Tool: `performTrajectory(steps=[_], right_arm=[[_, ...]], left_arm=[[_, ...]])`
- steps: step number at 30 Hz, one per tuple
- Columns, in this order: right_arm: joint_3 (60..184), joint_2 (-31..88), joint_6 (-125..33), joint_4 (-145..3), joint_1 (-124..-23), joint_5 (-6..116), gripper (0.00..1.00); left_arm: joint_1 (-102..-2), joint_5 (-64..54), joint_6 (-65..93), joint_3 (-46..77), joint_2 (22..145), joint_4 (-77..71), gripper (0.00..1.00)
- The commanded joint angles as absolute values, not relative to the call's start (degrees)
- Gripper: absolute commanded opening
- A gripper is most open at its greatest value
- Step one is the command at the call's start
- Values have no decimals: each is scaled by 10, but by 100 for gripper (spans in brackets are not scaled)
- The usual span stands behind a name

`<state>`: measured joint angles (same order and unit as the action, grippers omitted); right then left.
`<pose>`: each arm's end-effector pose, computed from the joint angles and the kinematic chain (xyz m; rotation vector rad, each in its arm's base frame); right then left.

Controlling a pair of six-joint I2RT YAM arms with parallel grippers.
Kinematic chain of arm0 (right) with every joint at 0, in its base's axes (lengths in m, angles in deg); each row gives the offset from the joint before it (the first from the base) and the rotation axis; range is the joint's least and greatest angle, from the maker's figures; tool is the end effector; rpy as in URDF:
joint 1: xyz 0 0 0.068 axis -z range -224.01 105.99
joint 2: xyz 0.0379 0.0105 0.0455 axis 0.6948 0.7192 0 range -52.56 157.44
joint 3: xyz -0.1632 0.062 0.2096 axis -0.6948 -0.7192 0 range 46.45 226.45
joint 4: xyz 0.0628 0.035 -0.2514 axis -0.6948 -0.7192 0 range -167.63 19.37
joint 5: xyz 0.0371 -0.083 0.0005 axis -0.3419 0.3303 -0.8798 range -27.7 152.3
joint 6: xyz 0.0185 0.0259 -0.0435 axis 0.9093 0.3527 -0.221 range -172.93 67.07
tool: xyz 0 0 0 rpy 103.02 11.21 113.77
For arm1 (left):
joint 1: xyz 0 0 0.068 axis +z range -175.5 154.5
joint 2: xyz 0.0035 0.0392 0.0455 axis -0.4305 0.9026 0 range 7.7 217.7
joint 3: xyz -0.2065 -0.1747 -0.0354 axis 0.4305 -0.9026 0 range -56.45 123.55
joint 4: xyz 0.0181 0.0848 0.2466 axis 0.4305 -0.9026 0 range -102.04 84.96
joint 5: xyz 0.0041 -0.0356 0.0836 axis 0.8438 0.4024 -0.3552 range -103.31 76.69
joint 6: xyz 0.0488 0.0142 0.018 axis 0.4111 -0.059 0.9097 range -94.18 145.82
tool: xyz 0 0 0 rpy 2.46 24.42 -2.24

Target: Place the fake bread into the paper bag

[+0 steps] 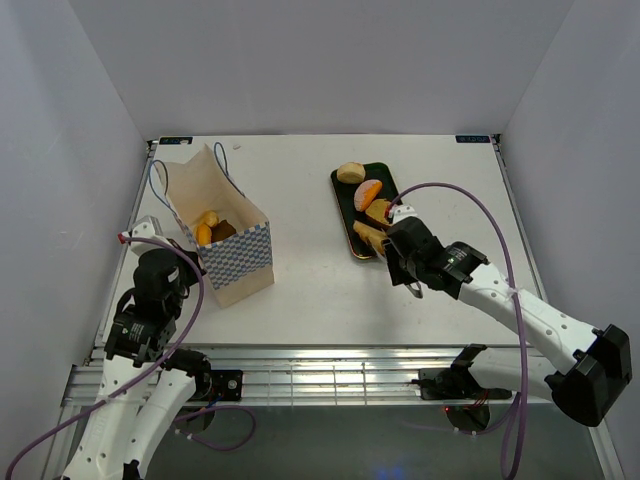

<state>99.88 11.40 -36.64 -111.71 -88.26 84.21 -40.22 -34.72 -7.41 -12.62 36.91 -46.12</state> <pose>0.1686 0.1457 0.2810 -0.4192 2.3480 0.0198 0.1072 -0.0148 0.3145 -0.5495 1.9250 -0.1569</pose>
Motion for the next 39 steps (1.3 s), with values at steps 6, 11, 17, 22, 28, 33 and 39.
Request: performTrajectory(steps=[6, 11, 17, 22, 28, 33, 39], right_arm=[[1017, 75, -375, -1097, -880, 799, 36], [1038, 64, -374, -1102, -877, 805, 33], [1066, 43, -354, -1102, -876, 825, 31], [1087, 20, -348, -1072, -877, 800, 31], [1103, 3, -350, -988, -877, 714, 30], [1168, 34, -363, -948, -877, 649, 31], [1231, 90, -354, -884, -878, 517, 31]], left_arm=[[-400, -341, -68, -129, 384, -449, 0], [-400, -344, -68, -131, 379, -449, 0], [-400, -353, -70, -134, 368, -446, 0], [-400, -351, -71, -134, 368, -446, 0], [-400, -353, -70, -133, 370, -446, 0], [-401, -355, -71, -135, 364, -446, 0], [-401, -357, -71, -135, 365, -446, 0]])
